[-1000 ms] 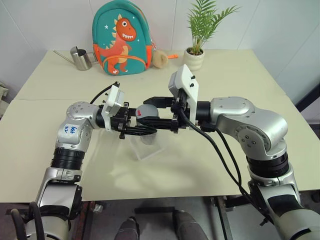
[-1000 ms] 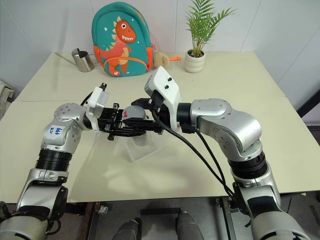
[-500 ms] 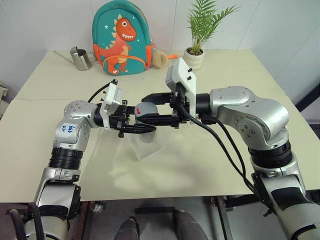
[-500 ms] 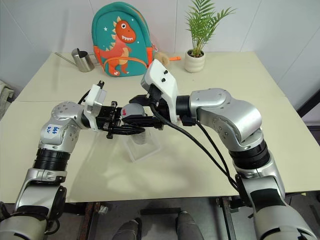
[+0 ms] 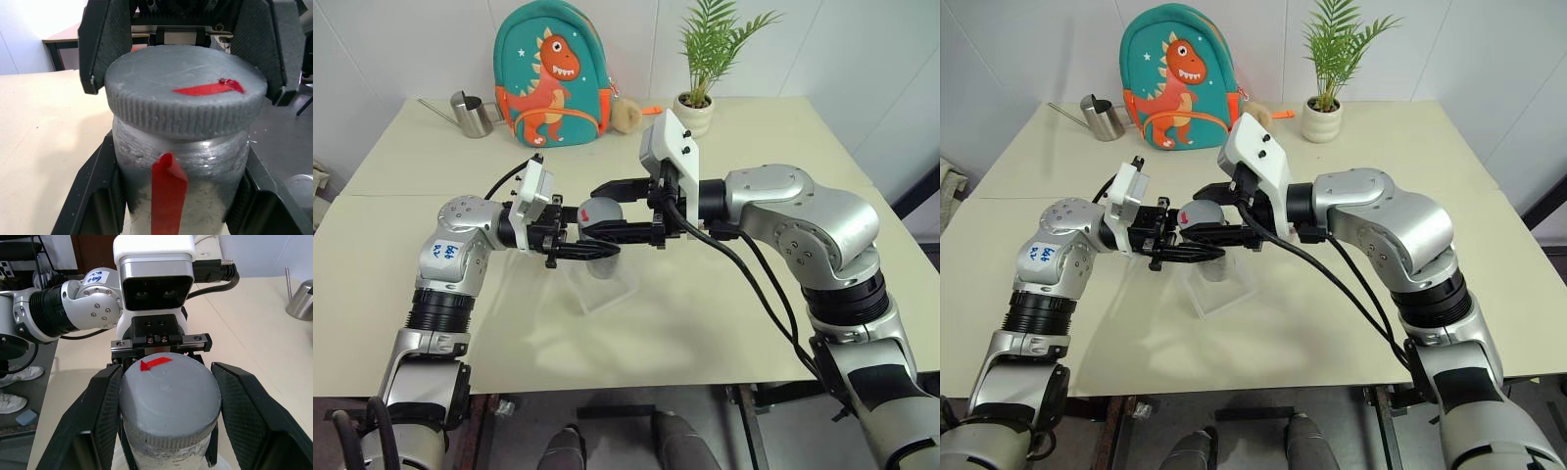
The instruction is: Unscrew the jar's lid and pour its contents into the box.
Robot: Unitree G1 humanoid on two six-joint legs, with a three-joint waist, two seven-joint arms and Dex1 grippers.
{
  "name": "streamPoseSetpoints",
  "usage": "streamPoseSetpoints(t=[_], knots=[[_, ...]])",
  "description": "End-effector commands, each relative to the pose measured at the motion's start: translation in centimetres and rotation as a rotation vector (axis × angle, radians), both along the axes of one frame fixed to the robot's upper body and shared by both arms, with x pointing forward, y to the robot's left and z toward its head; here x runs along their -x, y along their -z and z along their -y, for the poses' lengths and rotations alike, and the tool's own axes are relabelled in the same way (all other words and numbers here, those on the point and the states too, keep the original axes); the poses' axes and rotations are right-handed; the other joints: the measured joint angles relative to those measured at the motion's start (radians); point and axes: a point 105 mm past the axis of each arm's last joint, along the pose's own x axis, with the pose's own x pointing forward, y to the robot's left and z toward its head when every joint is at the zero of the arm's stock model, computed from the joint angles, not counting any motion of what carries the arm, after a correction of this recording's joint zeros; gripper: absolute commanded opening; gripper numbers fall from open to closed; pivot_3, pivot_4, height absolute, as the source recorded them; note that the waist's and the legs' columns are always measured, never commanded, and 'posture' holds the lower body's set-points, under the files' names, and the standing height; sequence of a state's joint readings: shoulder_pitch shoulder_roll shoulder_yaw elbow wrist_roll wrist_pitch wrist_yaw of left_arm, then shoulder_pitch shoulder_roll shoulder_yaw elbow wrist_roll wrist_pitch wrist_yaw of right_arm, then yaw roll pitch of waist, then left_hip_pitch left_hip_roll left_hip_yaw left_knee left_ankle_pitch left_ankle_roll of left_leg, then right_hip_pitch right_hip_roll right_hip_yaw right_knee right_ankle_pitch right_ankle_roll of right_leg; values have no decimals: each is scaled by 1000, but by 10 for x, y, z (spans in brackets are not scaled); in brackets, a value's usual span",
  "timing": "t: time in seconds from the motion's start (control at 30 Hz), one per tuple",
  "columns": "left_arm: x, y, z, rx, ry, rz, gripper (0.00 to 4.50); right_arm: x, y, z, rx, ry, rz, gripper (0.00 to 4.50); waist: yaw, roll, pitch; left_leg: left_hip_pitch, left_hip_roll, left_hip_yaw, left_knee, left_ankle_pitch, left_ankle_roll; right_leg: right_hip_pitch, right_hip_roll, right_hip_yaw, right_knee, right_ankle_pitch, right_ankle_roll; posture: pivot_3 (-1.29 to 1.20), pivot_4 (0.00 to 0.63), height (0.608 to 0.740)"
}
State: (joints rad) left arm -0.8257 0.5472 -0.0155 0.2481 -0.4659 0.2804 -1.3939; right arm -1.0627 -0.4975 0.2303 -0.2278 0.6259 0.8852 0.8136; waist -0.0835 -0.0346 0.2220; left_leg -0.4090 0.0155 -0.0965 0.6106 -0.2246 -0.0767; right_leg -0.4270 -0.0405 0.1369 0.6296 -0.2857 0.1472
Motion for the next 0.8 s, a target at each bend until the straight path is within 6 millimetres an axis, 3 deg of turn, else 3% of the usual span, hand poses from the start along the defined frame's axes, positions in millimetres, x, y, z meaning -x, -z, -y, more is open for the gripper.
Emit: streamPoseSetpoints(t=[0.03, 0.8], knots=[[11, 24, 1, -78, 63, -62, 2029, -14, -68, 33, -152, 188, 257, 2549, 0, 0, 0, 0, 0, 0, 0, 0, 0, 0, 0, 0, 0, 0, 0, 0, 150, 740], [9, 29, -4, -84, 58, -67, 2029, -15, -79, 37, -186, 176, 267, 2549, 0, 0, 0, 0, 0, 0, 0, 0, 0, 0, 0, 0, 0, 0, 0, 0, 150, 740]])
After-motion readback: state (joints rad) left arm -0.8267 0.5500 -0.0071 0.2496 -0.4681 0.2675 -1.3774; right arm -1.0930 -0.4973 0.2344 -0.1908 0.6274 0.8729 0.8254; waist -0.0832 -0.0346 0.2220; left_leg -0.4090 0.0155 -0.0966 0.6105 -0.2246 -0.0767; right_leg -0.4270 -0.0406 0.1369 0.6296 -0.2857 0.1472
